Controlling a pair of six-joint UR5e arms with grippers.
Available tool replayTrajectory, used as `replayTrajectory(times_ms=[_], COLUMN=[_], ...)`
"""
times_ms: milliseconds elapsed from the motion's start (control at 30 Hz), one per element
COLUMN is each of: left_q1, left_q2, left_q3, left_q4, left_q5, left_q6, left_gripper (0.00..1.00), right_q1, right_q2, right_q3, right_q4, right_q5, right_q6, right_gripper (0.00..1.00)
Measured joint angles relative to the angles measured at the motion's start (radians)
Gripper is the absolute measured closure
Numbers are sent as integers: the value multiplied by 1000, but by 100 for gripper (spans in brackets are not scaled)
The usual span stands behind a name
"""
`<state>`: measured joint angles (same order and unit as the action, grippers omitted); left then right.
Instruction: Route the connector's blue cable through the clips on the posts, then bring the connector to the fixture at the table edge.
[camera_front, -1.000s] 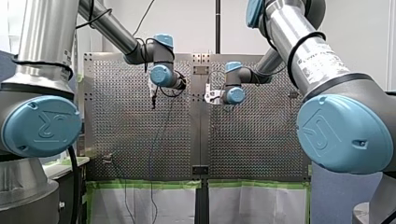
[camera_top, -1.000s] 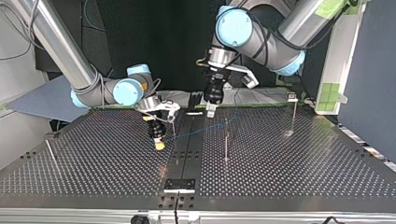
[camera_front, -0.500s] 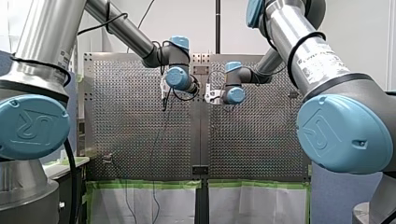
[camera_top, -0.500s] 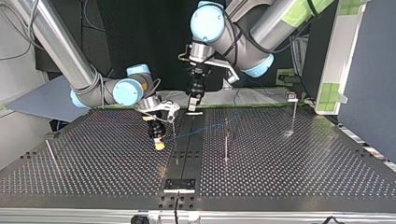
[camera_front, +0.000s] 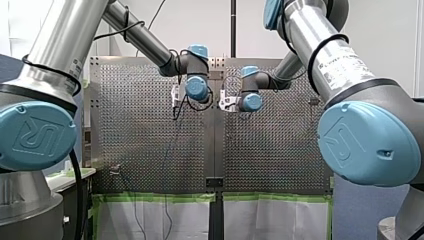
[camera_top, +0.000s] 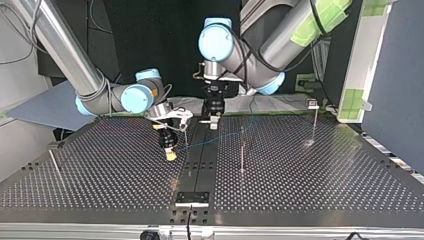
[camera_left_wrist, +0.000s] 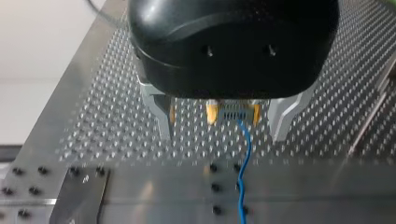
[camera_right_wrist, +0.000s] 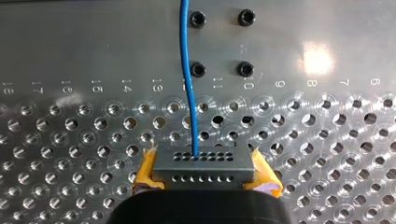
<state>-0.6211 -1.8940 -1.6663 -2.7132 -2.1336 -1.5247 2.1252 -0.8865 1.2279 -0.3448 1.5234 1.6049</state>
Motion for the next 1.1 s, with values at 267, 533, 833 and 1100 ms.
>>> replayTrajectory(times_ms=[267, 533, 833, 1100], left_q1=[12, 13, 17, 18], left_q2=[-28, -76, -83, -115], left_q3=[11, 31, 72, 101], left_q4=[1, 17, 10, -11], left_q5=[-75, -88, -81, -82], left_q6=[-4, -25, -24, -18], left_gripper=[0, 0, 0, 0], right_q1=[0, -1, -1, 0], right_q2=[0, 0, 0, 0], right_q3=[0, 0, 0, 0], right_q4=[-2, -2, -1, 1], right_q5=[-1, -1, 0, -1], right_q6=[0, 0, -1, -2], right_gripper=[98, 98, 98, 98])
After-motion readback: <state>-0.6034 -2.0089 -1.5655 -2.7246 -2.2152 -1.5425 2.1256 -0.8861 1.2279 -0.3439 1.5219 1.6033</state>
